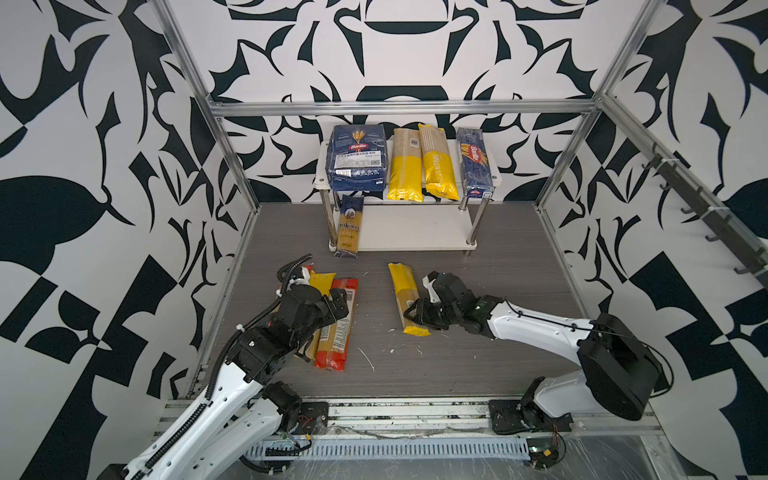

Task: Place and organize the pasta boxes and bags onto the shelf
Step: 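Lift the yellow bag upright with the right gripper toward the shelf, then stand the yellow bag under the shelf beside the Ankara bag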

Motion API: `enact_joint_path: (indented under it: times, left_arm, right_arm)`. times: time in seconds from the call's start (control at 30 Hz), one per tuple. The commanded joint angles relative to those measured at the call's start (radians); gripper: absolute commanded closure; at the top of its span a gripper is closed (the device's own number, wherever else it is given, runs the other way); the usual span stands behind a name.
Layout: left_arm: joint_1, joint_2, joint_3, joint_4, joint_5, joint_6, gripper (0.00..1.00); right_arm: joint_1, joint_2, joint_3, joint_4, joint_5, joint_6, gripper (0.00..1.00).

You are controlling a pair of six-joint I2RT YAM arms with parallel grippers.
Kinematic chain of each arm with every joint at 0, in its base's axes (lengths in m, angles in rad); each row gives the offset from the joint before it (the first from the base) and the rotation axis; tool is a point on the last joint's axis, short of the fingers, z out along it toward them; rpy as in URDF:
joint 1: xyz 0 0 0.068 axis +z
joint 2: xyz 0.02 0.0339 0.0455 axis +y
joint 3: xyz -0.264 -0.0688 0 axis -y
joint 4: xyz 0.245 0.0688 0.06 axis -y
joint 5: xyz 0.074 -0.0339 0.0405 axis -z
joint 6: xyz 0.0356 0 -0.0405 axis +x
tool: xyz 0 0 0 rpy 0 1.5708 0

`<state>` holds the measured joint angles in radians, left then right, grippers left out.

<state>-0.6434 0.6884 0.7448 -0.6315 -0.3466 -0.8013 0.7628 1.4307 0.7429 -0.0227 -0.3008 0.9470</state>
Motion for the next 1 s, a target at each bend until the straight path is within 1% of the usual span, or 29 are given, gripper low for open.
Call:
enact_joint_path:
  times: [0.0,0.2,0.37,0.57,0.77,0.97]
  left_arm:
    - [0.004,0.003,0.025,-0.007,-0.028,0.022,0.0]
    - [0.004,0.017,0.028,-0.008,-0.029,0.027,0.0]
    - [0.004,0.018,0.031,-0.008,-0.038,0.027,0.0]
    - [0.005,0.017,0.033,-0.01,-0.045,0.027,0.01]
    - [0.005,0.046,0.026,0.023,-0.035,0.028,0.0]
    - [0.009,0.09,0.034,0.045,-0.036,0.054,0.01]
  right_arm:
    - [-0.002,-0.052,0.088,0.187,-0.042,-0.021,0.91]
    - [-0.01,-0.058,0.139,0.169,-0.058,-0.043,0.91]
    - [-0.033,-0.033,0.188,0.171,-0.071,-0.063,0.92]
    - [-0.069,0.032,0.314,0.143,-0.086,-0.118,0.92]
    - [-0.13,0.169,0.464,0.138,-0.093,-0.173,0.93]
    - [-0.167,0.369,0.651,0.16,-0.094,-0.216,0.93]
